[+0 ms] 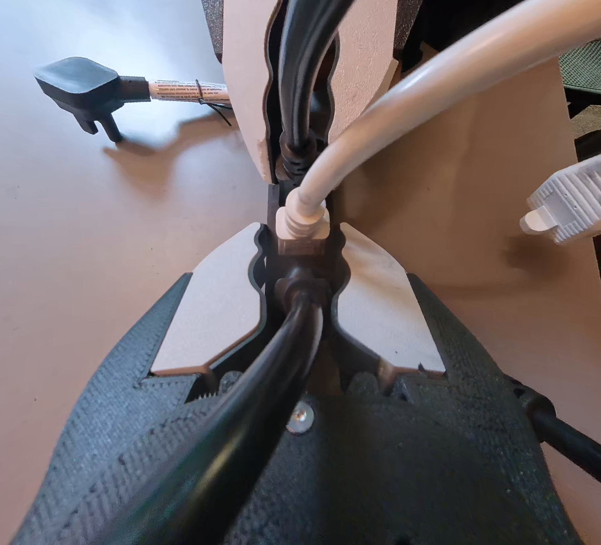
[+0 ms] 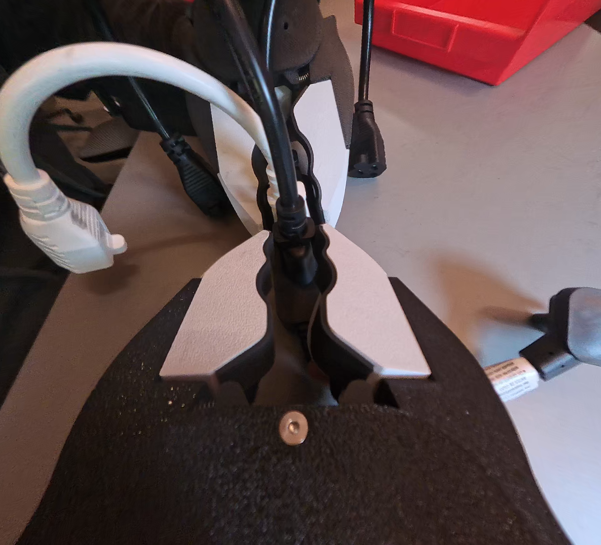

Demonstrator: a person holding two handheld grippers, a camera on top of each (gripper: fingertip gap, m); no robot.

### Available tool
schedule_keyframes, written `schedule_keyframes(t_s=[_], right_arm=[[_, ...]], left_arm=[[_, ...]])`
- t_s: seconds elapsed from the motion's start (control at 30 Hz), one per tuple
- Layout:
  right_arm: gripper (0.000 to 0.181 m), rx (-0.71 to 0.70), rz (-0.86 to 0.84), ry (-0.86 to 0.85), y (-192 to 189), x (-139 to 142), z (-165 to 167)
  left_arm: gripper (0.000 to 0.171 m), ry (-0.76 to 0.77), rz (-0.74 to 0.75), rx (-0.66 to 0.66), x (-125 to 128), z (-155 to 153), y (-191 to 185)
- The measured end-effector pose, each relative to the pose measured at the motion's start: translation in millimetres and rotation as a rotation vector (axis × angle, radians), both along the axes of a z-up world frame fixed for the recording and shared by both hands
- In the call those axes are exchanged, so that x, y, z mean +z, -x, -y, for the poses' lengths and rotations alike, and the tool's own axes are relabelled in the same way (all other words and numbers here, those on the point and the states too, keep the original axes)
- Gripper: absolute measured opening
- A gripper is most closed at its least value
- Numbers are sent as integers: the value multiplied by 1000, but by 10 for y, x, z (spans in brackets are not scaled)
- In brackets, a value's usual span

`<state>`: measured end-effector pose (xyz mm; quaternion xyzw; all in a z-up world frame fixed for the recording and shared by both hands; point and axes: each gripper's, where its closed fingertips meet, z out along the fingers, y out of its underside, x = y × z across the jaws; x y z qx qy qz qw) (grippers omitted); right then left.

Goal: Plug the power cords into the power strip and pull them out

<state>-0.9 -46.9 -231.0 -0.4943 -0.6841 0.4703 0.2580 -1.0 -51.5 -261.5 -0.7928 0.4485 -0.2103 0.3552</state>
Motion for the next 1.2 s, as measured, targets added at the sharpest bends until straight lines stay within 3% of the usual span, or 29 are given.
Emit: schedule_keyframes(t_s=[0.17,0.33,0.43,0.6,0.73,0.93,1.1,1.2], right_arm=[[28,-23,-17,-28,10,7,5],[27,-31,7,82,23,8,-13],[27,-31,-8,-10,16,12,28],[27,-46,17,102,31,5,-9],[27,-40,-7,-21,9,19,32],[26,-57,26,147,45,11,-32],[27,-54,-14,-9,24,27,4],[27,-63,25,140,58,11,-49]], left_arm=[[39,4,1,1,1,5,-3],[39,6,1,15,-1,-2,3],[39,1,-14,-1,-3,16,6],[39,-10,-30,18,-7,4,6],[39,0,-27,1,-7,15,0],[39,-3,-35,30,-13,-13,17],[40,-6,-14,9,-6,-12,19],[39,-4,-26,37,-14,-22,27]])
